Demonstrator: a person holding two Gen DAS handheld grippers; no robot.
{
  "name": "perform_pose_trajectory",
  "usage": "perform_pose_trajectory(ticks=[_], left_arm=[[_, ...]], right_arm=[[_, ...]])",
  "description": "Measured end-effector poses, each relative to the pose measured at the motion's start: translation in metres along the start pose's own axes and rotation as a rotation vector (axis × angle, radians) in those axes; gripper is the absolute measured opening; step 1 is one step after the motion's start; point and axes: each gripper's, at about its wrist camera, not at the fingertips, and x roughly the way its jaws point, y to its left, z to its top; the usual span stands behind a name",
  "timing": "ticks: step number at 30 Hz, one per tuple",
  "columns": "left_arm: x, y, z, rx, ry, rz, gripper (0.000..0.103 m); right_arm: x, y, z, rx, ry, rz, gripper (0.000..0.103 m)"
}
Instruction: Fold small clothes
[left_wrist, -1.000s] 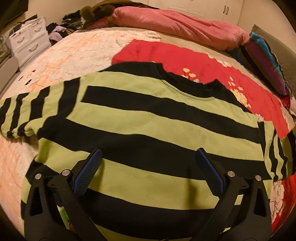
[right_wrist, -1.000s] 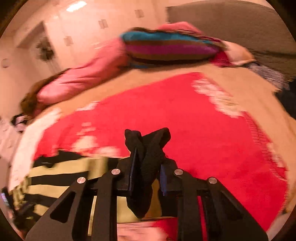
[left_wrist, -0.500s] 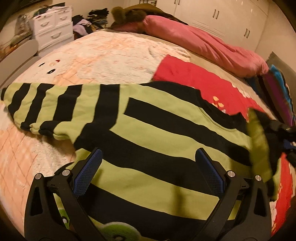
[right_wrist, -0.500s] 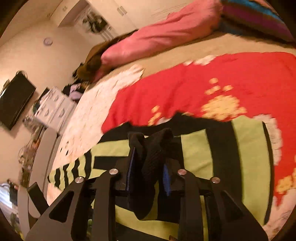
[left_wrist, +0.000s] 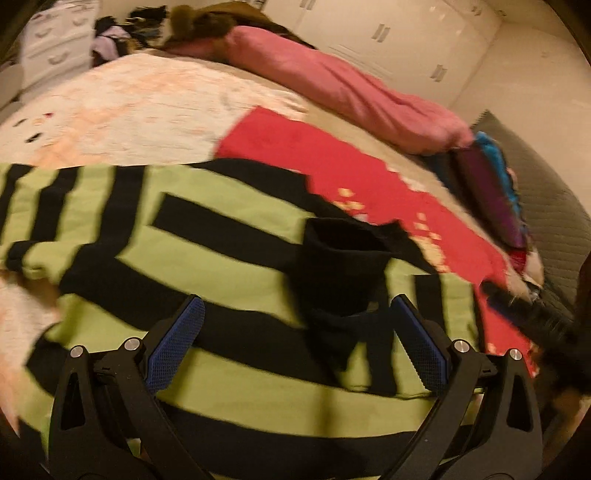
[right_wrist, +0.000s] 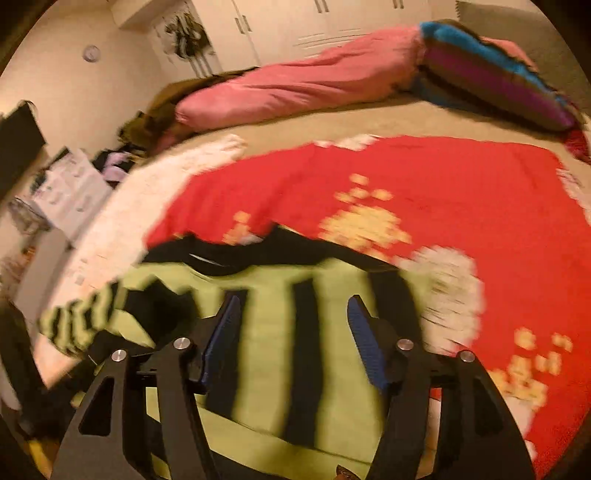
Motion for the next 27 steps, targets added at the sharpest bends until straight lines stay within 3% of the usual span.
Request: perform_pose_trajectory(ticks=[3, 7, 8, 9, 10, 11, 12, 15, 18, 22, 24, 25, 27], left_arm=[[0.023, -0.023, 0.004, 0.004, 0.054, 0.017, 0.095], [0.072, -0.055, 0.005, 0.119, 0.151, 0.172, 0.093], [0.08, -0.055, 0.004, 0.132, 0.143, 0.165, 0.076], [0.081, -0.052, 0.003, 0.134, 0.133, 0.145, 0.049], [0.082, -0.049, 0.003, 0.14, 0.126, 0.145, 0.041], [0.076, -0.043, 0.006, 0.151, 0.102, 0.136, 0.025], [0.068, -0.039, 0.009, 0.156, 0.076, 0.113, 0.021], [0.031, -0.02, 0.027, 0.139, -0.053, 0.011, 0.02], [0.007, -0.007, 0.038, 0.129, -0.122, -0.021, 0.021], [0.017, 0.024, 0.038, 0.066, -0.079, -0.065, 0.025], [0.028, 0.035, 0.036, 0.042, -0.044, -0.06, 0.038], [0.031, 0.038, 0.036, 0.035, -0.036, -0.047, 0.04], [0.036, 0.048, 0.034, -0.005, -0.016, 0.001, 0.056]], right_arm=[[-0.006, -0.025, -0.018, 0.035, 0.01, -0.044, 0.061], [-0.009, -0.048, -0.031, 0.116, 0.035, -0.034, 0.064], [-0.009, -0.049, -0.032, 0.116, 0.04, -0.035, 0.064], [-0.01, -0.051, -0.031, 0.115, 0.04, -0.047, 0.064], [-0.012, -0.05, -0.031, 0.113, 0.033, -0.048, 0.065], [-0.013, -0.049, -0.031, 0.106, 0.028, -0.04, 0.065], [-0.014, -0.047, -0.031, 0.101, 0.026, -0.042, 0.064], [-0.011, -0.036, -0.03, 0.074, 0.021, -0.029, 0.065], [-0.003, -0.019, -0.032, 0.025, 0.031, -0.02, 0.064], [0.013, -0.003, -0.035, 0.007, 0.064, -0.018, 0.064], [0.024, 0.004, -0.038, -0.016, 0.084, -0.035, 0.064], [0.028, 0.006, -0.039, -0.025, 0.092, -0.045, 0.064], [0.038, 0.007, -0.044, -0.041, 0.125, -0.09, 0.064]])
